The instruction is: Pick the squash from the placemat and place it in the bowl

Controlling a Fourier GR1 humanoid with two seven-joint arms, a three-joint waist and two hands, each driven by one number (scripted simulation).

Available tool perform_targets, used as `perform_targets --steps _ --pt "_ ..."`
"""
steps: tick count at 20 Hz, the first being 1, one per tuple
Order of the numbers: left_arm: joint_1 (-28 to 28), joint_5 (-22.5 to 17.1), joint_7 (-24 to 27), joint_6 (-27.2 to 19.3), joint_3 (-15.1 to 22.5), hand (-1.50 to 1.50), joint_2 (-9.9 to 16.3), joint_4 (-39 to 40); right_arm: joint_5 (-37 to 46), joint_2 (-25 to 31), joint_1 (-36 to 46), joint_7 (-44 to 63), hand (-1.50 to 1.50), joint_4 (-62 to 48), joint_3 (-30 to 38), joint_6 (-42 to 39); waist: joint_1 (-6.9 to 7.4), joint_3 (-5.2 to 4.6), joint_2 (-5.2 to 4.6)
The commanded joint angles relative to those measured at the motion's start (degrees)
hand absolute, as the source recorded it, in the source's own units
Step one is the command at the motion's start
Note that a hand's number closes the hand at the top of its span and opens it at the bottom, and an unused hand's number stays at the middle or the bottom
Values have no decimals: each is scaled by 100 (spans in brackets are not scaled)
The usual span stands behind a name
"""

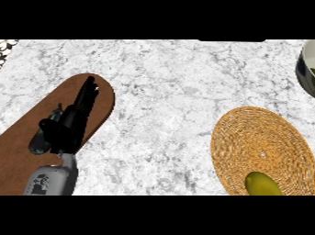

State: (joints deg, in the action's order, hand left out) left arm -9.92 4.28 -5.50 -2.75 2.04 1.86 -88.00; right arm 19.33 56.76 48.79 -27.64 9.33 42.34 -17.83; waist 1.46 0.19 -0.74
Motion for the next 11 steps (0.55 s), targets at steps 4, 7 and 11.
perform_targets --steps 4,7,11 --pt "273 -155 293 300 -115 0 214 63 -389 345 -523 -288 -150 -39 248 -1037 13 4 5" --pt "144 -140 282 147 -160 0 109 79 -348 122 -913 -658 -150 58 127 -1127 -7 4 6" --pt "67 -28 -138 96 5 0 78 -218 -347 269 -1004 -651 -150 90 90 -1229 32 10 -1"
